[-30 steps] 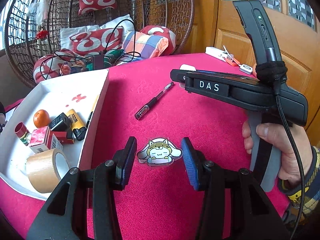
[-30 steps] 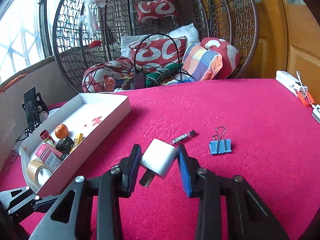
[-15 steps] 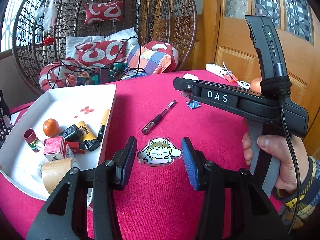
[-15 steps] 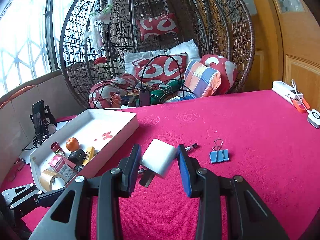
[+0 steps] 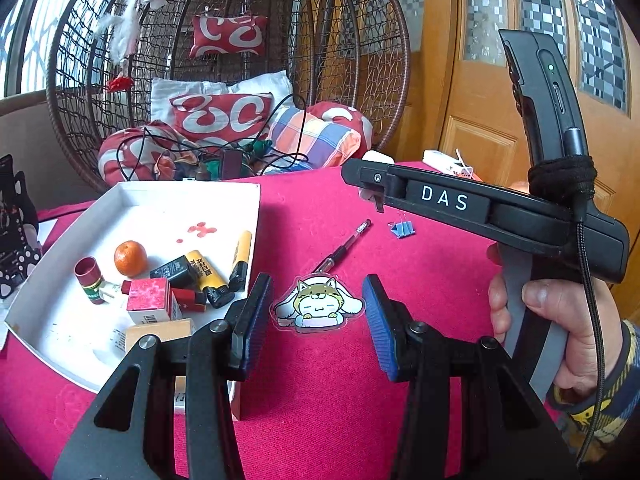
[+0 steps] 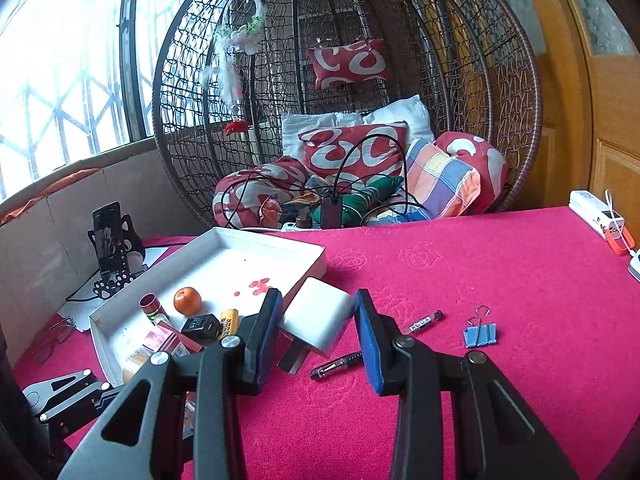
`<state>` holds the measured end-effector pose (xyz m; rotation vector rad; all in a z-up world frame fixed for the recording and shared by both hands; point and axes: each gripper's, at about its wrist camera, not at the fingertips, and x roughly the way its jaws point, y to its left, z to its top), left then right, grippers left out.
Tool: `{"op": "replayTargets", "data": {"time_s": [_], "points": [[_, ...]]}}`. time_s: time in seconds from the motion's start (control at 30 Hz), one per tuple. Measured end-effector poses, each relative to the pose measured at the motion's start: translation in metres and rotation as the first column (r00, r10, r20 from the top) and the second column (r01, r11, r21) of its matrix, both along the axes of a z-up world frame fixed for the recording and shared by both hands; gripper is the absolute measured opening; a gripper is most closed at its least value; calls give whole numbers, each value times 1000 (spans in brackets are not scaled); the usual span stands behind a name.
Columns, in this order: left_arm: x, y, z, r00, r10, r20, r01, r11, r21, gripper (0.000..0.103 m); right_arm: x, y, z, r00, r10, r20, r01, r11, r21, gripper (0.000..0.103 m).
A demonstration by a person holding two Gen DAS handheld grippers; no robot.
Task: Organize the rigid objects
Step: 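Grasp the cartoon sticker with the left gripper while the right gripper lifts the plug, then carry the sticker and plug into the white tray and open both grippers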
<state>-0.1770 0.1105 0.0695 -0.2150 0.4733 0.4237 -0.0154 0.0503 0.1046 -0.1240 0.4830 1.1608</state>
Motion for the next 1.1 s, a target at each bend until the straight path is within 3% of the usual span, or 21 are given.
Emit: {"op": "replayTargets", "data": {"time_s": [0.17, 0.27, 0.5, 0.77, 0.83, 0.93, 1.0, 1.03, 1.07, 1.1], "points": [[-10, 32, 24, 996, 86, 33, -88, 995, 52, 46, -7, 17, 6, 999, 40, 11, -40, 999, -12, 37], [-9, 67, 34, 983, 180, 23, -182, 979, 95, 46, -16, 37, 8, 997, 72, 36, -71, 997, -28, 37], [-14, 150, 20, 918, 394, -52, -391, 918, 70, 46, -37, 81, -5, 984, 177, -8, -177, 980, -88, 37], [-11, 170, -2, 900, 420, -115, -415, 908, 61, 47, -47, 121, -29, 978, 200, -59, -206, 967, -148, 37], [-10, 170, -5, 893, 433, -124, -428, 901, 65, 66, -49, 129, -34, 977, 205, -64, -213, 963, -166, 37], [-16, 171, -5, 868, 484, -109, -476, 875, 91, 84, -51, 130, -39, 980, 190, -52, -196, 965, -173, 38], [-22, 174, -3, 851, 515, -102, -508, 857, 87, 88, -48, 125, -39, 984, 172, -47, -178, 969, -171, 49], [-25, 175, -2, 844, 526, -100, -520, 850, 83, 99, -47, 122, -38, 987, 157, -31, -160, 973, -169, 72], [-26, 174, -1, 843, 530, -94, -524, 848, 82, 103, -47, 119, -37, 990, 144, -11, -144, 977, -160, 98], [-27, 173, 0, 842, 533, -88, -526, 846, 87, 103, -47, 113, -35, 991, 133, 10, -130, 981, -143, 103]]}}
